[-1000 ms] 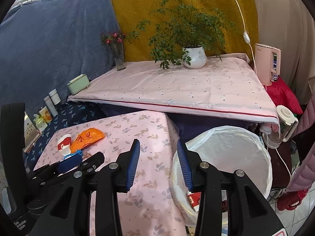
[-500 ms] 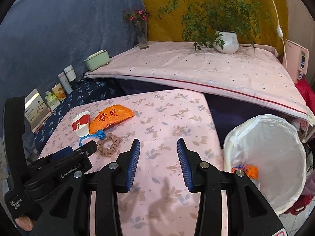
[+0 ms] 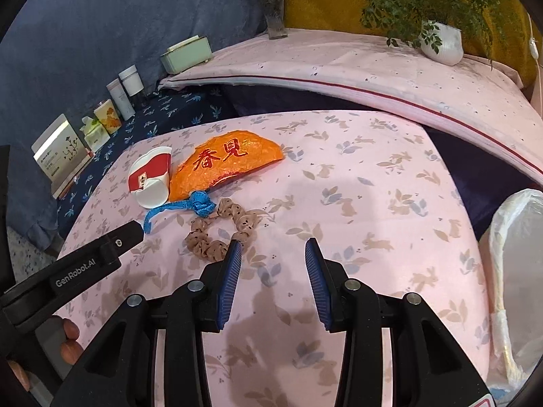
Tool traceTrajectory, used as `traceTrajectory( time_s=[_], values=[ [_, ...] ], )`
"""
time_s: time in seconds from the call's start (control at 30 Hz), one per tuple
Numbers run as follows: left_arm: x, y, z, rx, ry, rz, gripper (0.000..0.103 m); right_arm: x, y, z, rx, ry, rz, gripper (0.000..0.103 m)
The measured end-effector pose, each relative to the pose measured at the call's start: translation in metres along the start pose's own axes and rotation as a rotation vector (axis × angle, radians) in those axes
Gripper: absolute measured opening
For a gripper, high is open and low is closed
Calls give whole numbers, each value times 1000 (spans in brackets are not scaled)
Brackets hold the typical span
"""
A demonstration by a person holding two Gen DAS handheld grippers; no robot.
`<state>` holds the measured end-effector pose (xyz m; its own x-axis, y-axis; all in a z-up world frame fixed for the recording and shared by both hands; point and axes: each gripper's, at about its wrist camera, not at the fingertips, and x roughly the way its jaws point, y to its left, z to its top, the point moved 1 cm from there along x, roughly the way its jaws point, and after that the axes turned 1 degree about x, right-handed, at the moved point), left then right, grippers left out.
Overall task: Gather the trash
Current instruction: 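Grasp the wooden bead bracelet with the right tool while the left tool grasps the blue rope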
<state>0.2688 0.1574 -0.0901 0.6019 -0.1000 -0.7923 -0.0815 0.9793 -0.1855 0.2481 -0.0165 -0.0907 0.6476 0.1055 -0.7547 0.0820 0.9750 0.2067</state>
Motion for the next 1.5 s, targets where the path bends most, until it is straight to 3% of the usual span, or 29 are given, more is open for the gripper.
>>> traceTrajectory(
  time_s=[0.2,0.43,0.57,0.8,0.87,0.97,1.03,1.07,1.33,1.5],
  values=[
    [20,9,15,-53,32,-41,78,34,15,7,-9,37,2,39],
    [41,-8,27,-36,50,-59,78,63,18,10,-11,76,-7,38],
    [58,-22,29,-20,80,-67,79,67,17,5,-60,66,-56,13],
    [81,-44,21,3,120,-46,78,62,-6,4,-20,63,-42,8],
    [82,-49,18,28,107,-24,73,60,-13,2,-10,59,-48,8],
    [81,-52,13,47,100,-5,52,56,-21,1,8,55,-48,8],
    [79,-52,11,47,100,3,27,53,-26,-1,20,53,-47,8],
    [78,-51,10,42,105,2,19,51,-28,-2,26,52,-49,8],
    [51,-50,-2,11,104,-40,16,23,-47,-2,73,12,-45,8],
    [23,-70,-7,39,75,-70,16,-7,-58,4,94,-41,-42,8]
  ],
)
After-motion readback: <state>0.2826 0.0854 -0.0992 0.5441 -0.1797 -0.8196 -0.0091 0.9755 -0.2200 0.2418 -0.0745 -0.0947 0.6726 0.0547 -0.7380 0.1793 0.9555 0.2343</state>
